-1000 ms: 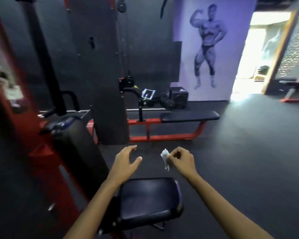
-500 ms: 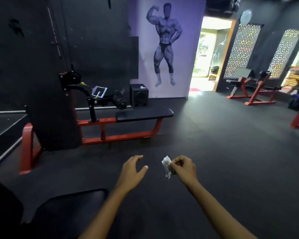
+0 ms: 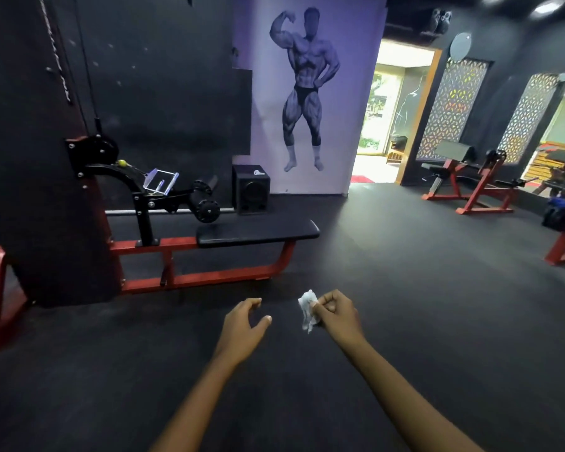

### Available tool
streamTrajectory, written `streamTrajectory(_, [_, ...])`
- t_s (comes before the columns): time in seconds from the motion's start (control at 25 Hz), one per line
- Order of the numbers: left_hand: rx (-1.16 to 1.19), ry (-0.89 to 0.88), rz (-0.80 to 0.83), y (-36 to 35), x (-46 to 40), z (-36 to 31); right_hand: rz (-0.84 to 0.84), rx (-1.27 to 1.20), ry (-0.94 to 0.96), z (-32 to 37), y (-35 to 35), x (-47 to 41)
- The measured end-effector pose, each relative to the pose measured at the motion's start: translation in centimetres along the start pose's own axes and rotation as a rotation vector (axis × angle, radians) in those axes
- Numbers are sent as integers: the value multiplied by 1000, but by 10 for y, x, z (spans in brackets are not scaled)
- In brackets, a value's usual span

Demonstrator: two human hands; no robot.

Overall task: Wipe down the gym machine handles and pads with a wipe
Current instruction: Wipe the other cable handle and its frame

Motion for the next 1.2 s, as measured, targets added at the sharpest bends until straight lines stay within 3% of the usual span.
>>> streamTrajectory(0.2, [-58,-33,-60,27,-102,22,87,12,67,22,-57,-101])
streamTrajectory(0.4, [-137,47,-178,92,-161,75,299,-41,92,50,-169,-174])
streamTrajectory(0.72, [-344,303,-620,249,-220,182,816,-142,220,138,-413,-274])
streamTrajectory(0.92, [-429,431,-838,306,-226,201,1068,-173,368,205,-531,-291])
streamTrajectory(1.2, [-582,597,-1067,399,-200,243,1409,-236,445,264,-661,-231])
Point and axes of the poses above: each hand's wrist, its own x-axis away from the middle knuckle, its own y-axis out of the back of the hand, z = x × y, the point moved 7 cm from there along -x, towards the middle knuckle, and after that the axes turned 1 degree about -y, right-handed, at the moved point
